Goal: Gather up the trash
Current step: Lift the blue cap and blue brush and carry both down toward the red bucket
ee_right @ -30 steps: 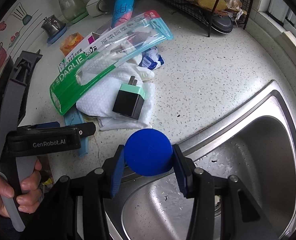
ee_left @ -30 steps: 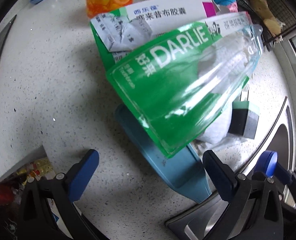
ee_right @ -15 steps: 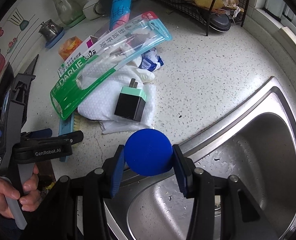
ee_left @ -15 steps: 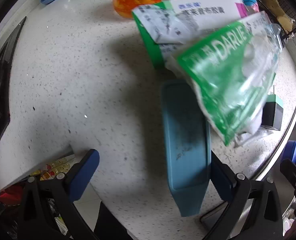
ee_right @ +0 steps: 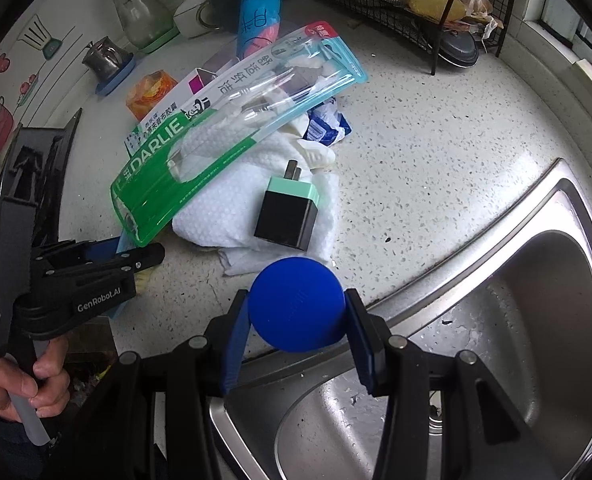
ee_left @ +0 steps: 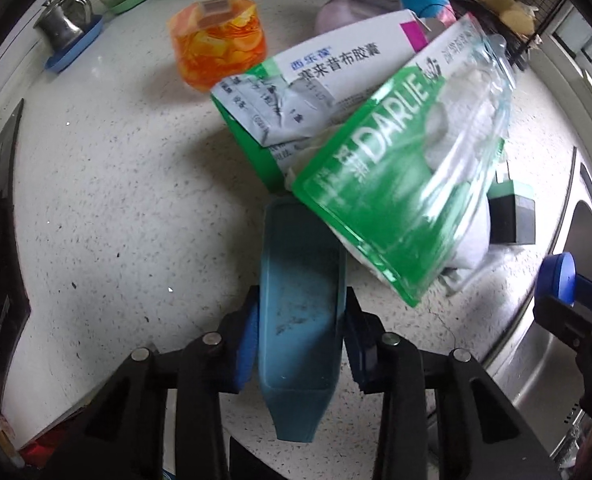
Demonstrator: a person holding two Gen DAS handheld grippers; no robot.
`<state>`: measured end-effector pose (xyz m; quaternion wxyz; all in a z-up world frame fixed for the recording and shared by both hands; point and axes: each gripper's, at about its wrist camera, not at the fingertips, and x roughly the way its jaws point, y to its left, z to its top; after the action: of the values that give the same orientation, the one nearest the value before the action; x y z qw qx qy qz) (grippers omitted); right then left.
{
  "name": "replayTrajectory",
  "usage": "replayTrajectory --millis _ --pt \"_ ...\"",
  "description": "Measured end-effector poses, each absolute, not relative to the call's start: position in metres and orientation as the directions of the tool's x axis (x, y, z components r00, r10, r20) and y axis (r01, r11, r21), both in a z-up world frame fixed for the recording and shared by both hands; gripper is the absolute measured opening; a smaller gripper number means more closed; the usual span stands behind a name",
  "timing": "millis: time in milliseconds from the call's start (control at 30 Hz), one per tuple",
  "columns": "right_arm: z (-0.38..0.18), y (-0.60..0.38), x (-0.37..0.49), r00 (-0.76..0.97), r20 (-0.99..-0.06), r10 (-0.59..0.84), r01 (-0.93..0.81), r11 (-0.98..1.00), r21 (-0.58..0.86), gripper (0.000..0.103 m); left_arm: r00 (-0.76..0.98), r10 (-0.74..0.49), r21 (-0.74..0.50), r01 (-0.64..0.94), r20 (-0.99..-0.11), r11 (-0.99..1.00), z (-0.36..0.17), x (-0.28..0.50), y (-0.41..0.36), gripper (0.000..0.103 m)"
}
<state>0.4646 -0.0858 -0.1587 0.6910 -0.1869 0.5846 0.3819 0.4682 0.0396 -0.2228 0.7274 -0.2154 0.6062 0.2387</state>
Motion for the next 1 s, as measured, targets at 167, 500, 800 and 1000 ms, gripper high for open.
replayTrajectory --millis 167,500,800,1000 --pt "-0.155 -0.081 0.458 0.034 -0.949 0.313 -0.744 0.643 0.185 0.043 0.190 0.066 -0.059 -0.584 -0.980 0.810 -0.232 0.445 0.006 0.035" --pt "-0.149 -0.074 0.432 0.057 -0.946 0.318 -0.736 0.654 0.175 0.043 0.233 0.052 -0.083 -0.533 -0.971 0.842 -0.209 0.406 -0.020 0.035" --pt "-0.130 -0.065 0.386 0.116 -0.939 0.322 -0.713 0.685 0.147 0.043 0.305 -0.007 -0.138 -0.412 -0.952 0.901 -0.170 0.365 -0.018 0.035" --pt "-0.112 -0.063 0.335 0.184 -0.927 0.328 -0.656 0.743 0.132 0.043 0.347 -0.067 -0.173 -0.285 -0.936 0.943 -0.137 0.301 0.004 0.035"
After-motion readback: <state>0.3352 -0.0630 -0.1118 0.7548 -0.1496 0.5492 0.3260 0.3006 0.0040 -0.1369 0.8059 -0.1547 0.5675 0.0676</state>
